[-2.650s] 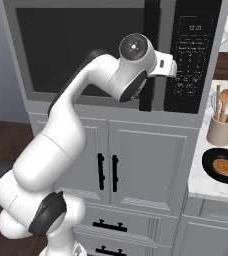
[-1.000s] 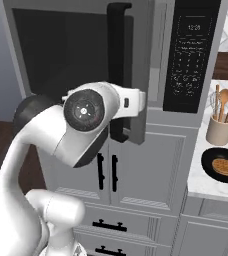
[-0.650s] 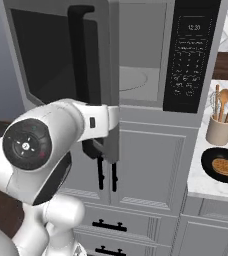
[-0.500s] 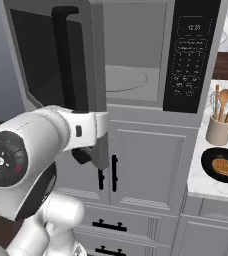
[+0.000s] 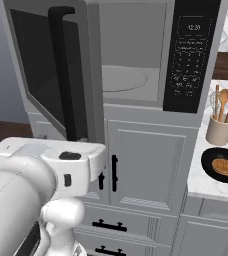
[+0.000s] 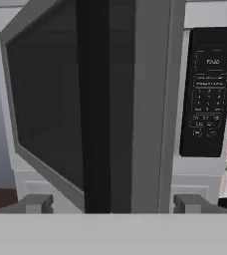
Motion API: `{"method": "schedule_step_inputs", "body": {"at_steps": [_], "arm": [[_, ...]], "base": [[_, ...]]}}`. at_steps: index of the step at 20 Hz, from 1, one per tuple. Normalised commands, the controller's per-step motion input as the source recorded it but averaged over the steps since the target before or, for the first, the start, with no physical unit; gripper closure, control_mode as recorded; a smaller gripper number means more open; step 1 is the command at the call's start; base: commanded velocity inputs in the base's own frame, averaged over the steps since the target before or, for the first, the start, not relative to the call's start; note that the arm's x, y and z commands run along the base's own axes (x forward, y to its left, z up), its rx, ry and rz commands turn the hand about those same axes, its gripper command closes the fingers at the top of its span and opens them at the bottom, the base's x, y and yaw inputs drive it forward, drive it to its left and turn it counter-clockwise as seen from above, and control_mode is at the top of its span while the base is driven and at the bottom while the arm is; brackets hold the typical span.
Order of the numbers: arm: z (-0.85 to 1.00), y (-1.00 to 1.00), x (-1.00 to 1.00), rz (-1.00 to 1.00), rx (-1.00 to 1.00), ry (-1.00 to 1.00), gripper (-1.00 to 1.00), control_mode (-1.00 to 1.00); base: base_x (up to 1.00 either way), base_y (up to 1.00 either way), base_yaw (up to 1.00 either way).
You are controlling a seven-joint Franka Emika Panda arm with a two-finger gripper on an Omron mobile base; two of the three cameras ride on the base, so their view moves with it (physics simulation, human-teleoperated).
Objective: Open the microwave, place the bowl with waffle inside the microwave, then close the microwave door and turn it on.
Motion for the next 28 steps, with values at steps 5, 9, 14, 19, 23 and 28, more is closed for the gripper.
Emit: {"method": "schedule_step_inputs", "body": {"at_steps": [5,9,14,19,23,28], "arm": [[0.00,-0.91,-0.45,0.00,0.16,-0.19,-1.00,-1.00],[-0.03,-0.50,0.31,0.12,0.01,-0.01,-1.00,-1.00],[-0.18,-0.02,0.85,0.25,0.00,0.03,-1.00,-1.00],[-0.15,-0.04,0.60,0.23,0.03,0.01,-1.00,-1.00],[0.00,0.00,0.11,0.25,0.06,0.00,-1.00,-1.00],[0.00,0.00,0.23,0.30,0.06,0.00,-1.00,-1.00]], "base": [[0.00,0.00,0.00],[0.00,0.00,0.00],[0.00,0.00,0.00],[0.00,0.00,0.00],[0.00,0.00,0.00],[0.00,0.00,0.00]]}}
